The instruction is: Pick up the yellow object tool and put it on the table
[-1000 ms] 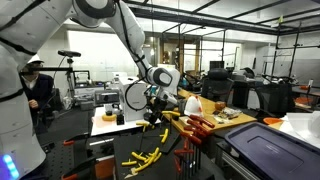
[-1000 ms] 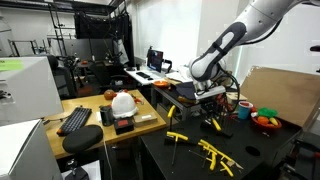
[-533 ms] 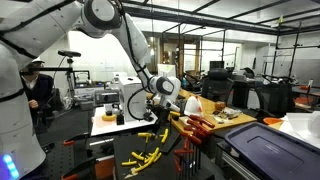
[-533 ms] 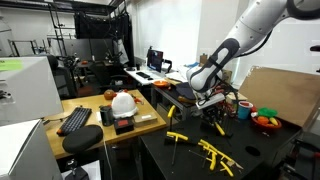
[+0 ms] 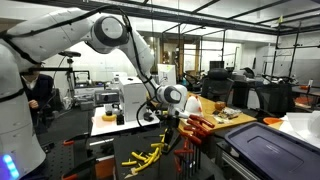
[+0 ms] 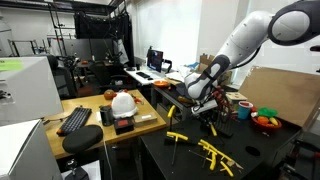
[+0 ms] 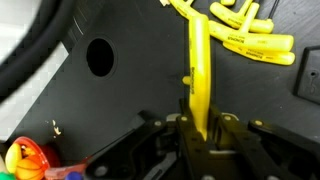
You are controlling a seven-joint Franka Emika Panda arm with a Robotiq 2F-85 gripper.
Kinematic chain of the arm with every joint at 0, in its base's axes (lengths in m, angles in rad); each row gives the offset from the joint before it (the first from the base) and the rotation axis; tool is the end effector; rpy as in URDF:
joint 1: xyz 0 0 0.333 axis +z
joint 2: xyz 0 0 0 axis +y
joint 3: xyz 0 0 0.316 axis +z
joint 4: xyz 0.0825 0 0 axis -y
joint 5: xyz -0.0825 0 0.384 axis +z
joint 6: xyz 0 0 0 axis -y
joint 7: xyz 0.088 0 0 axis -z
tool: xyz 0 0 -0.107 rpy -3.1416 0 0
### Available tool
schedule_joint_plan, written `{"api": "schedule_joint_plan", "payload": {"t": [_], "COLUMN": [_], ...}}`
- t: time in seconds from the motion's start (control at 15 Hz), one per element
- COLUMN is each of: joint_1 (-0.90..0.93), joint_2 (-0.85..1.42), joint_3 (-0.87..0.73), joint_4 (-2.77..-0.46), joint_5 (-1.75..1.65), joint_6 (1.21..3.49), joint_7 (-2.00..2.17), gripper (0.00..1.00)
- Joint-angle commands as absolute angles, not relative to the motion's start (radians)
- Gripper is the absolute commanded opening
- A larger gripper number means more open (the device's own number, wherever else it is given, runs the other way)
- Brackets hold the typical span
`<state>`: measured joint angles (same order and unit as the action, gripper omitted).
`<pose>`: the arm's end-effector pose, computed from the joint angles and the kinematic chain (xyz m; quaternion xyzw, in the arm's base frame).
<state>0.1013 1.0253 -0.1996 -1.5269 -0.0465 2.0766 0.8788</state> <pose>0.6269 -0.0569 0.0282 0.8733 -0.4167 -0.1675 0.1886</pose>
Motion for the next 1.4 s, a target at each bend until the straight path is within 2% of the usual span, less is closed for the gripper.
{"api": "schedule_joint_plan", "payload": {"t": [0.0, 0.67, 1.07, 1.33], "joint_1": [0.109, 0.091, 0.122, 0.156], "joint_2": [1.100, 1.166, 1.142, 1.164], "joint_3": [-0.216, -0.189, -0.238, -0.280], "joint_4": [-1.433, -1.329, -1.351, -1.317], "joint_5": [-0.048, -0.021, -0.048, -0.095], "joint_6": [2.066, 2.039, 2.001, 1.890], "joint_7": [0.952, 1.063, 1.228, 1.396], "gripper": [0.05, 0.05, 0.05, 0.05]}}
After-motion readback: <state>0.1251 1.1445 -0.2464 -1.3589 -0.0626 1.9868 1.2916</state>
